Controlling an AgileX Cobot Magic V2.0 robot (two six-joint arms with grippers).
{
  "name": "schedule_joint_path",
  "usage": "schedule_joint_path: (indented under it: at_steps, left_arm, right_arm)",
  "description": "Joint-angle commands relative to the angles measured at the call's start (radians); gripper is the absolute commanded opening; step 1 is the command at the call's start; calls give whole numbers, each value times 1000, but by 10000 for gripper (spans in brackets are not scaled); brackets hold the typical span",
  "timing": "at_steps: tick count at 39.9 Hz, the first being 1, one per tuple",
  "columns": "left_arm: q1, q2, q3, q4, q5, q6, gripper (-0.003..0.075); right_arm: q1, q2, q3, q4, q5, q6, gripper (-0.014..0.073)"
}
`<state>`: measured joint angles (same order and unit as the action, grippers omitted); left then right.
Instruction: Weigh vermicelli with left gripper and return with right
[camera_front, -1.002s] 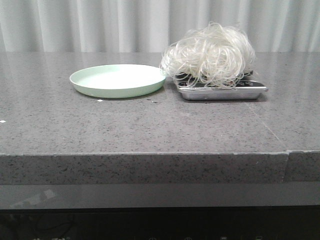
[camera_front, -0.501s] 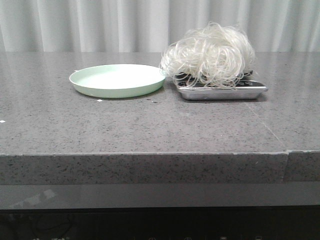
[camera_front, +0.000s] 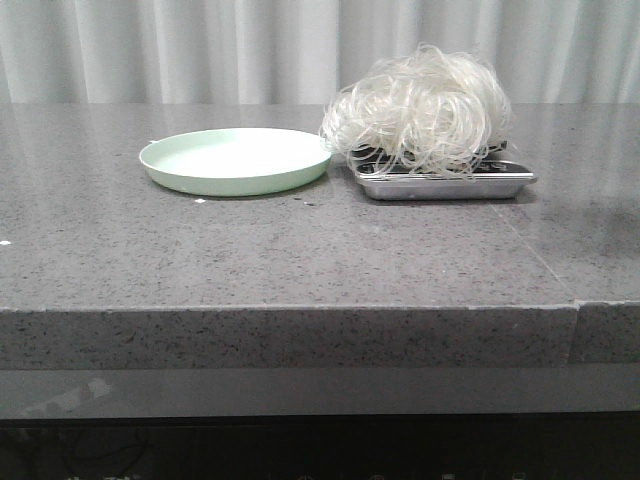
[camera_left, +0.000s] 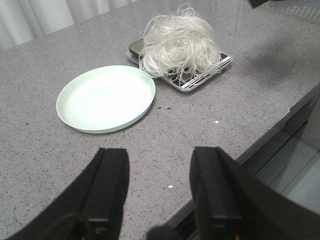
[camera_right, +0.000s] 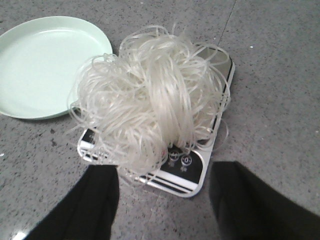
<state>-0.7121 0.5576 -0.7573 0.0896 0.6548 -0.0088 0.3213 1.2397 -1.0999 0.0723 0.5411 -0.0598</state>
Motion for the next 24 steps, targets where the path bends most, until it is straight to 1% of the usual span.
schedule_joint_path:
  at_steps: [1,10,11,18,21,24]
  left_arm:
    - [-4,2,-23,-6,-81,-5,388]
    - [-4,2,-23,-6,-81,-5,388]
    - [-4,2,-23,-6,-81,-5,388]
    - [-4,2,-23,-6,-81,-5,388]
    - [-4,2,-23,-6,-81,-5,388]
    - [-4,2,-23,-6,-81,-5,388]
  right_arm:
    - [3,74,-102,0,-48,-9,519]
    - [3,255,-243,15,-41,-9,519]
    - [3,298,-268,15,-42,-9,519]
    - [3,399,-328,15,-47,-9,515]
    - [3,427,-340,15,-51,-9,485]
    - [3,445,-345,15,-56,-9,409]
